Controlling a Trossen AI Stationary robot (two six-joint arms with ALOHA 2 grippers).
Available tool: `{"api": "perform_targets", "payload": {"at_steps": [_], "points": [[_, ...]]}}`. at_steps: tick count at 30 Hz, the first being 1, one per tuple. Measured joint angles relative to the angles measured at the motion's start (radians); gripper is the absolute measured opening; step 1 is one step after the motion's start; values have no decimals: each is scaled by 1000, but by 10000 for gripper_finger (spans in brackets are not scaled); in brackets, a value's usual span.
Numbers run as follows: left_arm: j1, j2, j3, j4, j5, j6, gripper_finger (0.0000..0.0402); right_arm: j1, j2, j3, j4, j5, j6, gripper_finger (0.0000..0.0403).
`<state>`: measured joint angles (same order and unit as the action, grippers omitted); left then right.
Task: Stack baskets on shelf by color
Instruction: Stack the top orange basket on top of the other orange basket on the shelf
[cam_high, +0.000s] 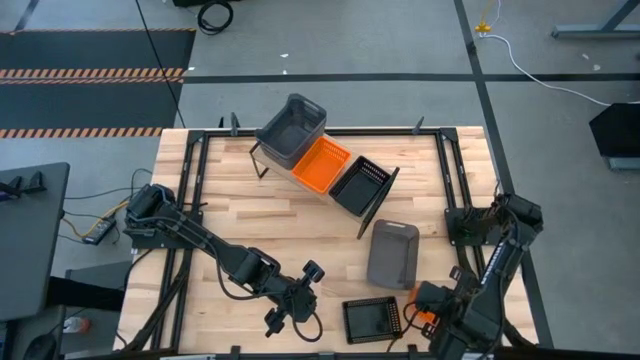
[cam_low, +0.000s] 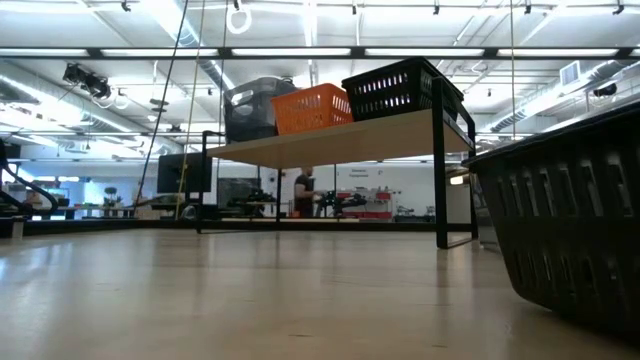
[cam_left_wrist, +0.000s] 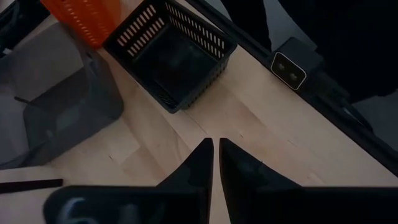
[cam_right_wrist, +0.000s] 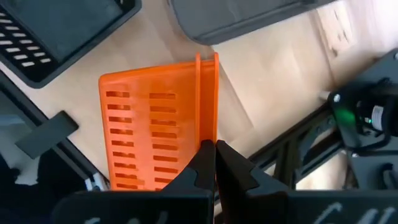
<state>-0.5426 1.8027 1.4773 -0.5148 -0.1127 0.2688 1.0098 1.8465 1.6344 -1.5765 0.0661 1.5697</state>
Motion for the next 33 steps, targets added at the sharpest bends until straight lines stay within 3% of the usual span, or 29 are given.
{"api": "perform_targets", "payload": {"at_steps": [10, 17, 33], "points": [[-1, 0, 0, -8, 0, -23, 31, -65, 1, 43, 11, 9, -165, 10], [-1, 0, 0, -7, 0, -23, 33, -120, 1, 82, 8, 137, -263, 10], [-22, 0, 0, -43, -33, -46, 31, -267, 1, 109, 5, 152, -511, 10]]}}
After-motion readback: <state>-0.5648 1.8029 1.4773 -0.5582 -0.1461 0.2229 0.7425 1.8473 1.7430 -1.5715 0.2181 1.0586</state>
